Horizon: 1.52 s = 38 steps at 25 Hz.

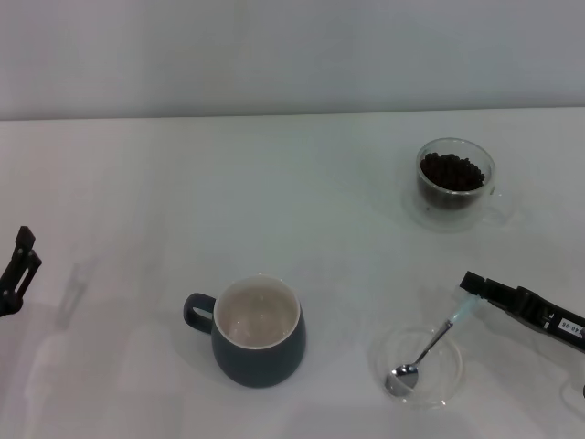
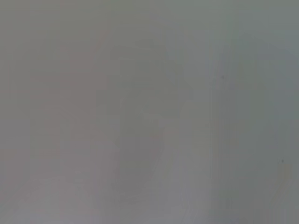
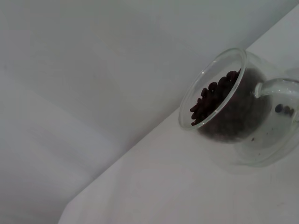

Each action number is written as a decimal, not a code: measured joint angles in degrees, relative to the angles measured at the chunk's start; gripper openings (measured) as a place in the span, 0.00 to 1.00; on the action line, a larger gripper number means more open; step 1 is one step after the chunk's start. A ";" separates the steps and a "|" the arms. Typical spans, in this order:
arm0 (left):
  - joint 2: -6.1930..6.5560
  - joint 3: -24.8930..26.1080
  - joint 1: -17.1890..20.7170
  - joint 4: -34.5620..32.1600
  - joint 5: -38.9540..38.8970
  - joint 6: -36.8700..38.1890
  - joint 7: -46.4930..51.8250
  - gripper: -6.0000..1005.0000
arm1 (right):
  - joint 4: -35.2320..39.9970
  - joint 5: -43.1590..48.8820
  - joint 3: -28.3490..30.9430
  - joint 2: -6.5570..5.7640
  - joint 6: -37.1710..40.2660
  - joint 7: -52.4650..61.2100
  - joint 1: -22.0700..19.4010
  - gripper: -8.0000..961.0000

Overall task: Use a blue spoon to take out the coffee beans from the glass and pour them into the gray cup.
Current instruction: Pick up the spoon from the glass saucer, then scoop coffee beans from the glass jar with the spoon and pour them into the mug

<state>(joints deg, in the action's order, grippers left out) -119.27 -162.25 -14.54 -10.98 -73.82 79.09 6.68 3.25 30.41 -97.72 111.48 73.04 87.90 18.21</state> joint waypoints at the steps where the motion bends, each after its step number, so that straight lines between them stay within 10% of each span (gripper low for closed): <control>1: 0.00 0.00 0.00 0.03 -0.01 0.00 0.00 0.85 | 0.00 0.00 0.00 0.00 0.05 0.00 0.00 0.27; 30: 0.09 0.08 0.27 0.17 -0.24 0.01 0.00 0.85 | 4.23 -1.50 6.47 -0.68 3.78 0.72 -0.16 0.16; 38: -0.01 0.09 0.27 0.17 -0.77 0.01 0.09 0.85 | 7.82 -1.33 17.73 -0.85 6.88 -5.07 0.10 0.16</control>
<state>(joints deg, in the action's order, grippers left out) -119.28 -162.15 -14.26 -10.81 -74.59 79.10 6.77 11.07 29.08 -79.99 110.64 79.92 82.84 18.31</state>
